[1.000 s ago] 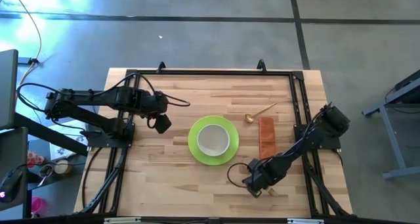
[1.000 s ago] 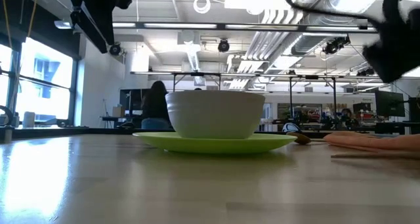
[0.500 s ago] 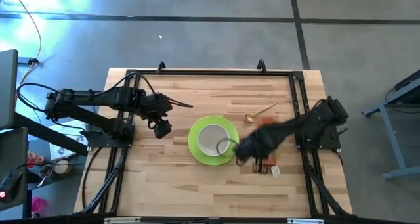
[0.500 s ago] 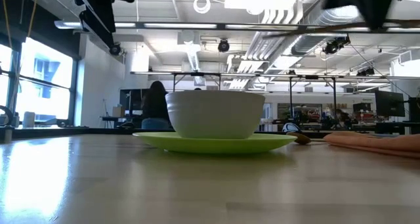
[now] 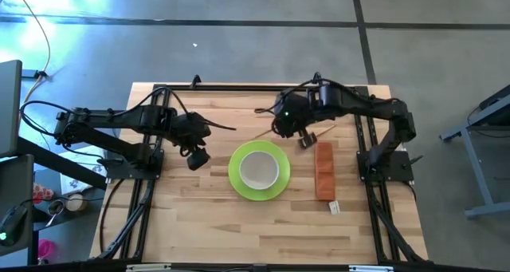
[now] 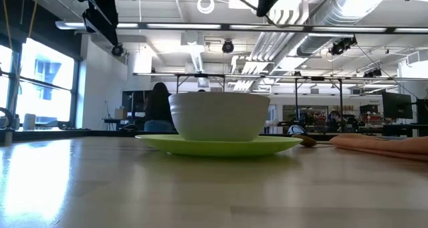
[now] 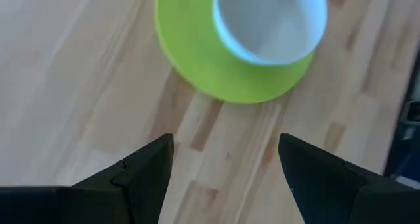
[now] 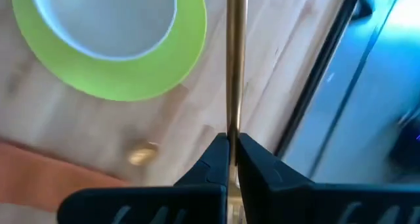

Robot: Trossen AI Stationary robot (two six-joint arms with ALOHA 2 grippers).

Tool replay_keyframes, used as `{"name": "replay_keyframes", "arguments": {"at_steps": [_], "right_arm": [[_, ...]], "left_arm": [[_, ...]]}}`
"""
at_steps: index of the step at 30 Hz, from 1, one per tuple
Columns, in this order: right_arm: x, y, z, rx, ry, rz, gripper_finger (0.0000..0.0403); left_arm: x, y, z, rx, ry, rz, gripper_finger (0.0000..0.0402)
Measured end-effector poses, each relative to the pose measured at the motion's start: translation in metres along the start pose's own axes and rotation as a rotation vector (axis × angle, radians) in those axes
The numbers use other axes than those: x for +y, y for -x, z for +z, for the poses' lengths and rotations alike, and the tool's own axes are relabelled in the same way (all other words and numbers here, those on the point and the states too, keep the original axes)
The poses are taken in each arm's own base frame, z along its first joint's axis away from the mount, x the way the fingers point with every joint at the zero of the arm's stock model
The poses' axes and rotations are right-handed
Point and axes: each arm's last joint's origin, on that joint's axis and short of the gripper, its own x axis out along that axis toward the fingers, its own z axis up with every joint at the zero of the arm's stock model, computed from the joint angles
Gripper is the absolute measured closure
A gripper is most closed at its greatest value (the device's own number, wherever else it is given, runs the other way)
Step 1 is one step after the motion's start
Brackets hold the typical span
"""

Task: Set table place
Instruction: Stack the white bowl on top of the green plate

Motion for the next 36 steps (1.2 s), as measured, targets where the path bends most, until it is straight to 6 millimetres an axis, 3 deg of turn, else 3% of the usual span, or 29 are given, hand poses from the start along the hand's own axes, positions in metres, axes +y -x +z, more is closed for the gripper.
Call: {"name": "replay_keyframes", "arguments": {"at_steps": [4, 13, 18, 25, 30, 36], "right_arm": [[-0.003, -0.002, 0.000, -0.003, 0.214, -0.008, 0.0403], [0.002, -0.026, 0.009, 0.077, 0.419, 0.070, 0.0403], [0.008, -0.040, 0.019, 0.191, 0.534, 0.024, 0.0403], [0.013, -0.042, 0.026, 0.180, 0.557, 0.019, 0.0403], [0.016, -0.042, 0.023, 0.191, 0.511, 0.063, 0.0403], [0.022, -0.040, 0.016, 0.214, 0.478, 0.167, 0.0403]], "left_arm": [[-0.007, 0.001, 0.011, -0.100, 0.033, -0.094, 0.0135], [-0.035, 0.022, 0.053, -0.482, -0.031, -0.563, 0.0135], [-0.032, 0.009, 0.052, -0.431, 0.043, -0.459, 0.0143], [-0.029, -0.013, 0.053, -0.344, 0.091, -0.350, 0.0153], [-0.029, -0.011, 0.051, -0.342, 0.082, -0.358, 0.0153], [-0.028, 0.005, 0.047, -0.385, 0.054, -0.383, 0.0161]]}}
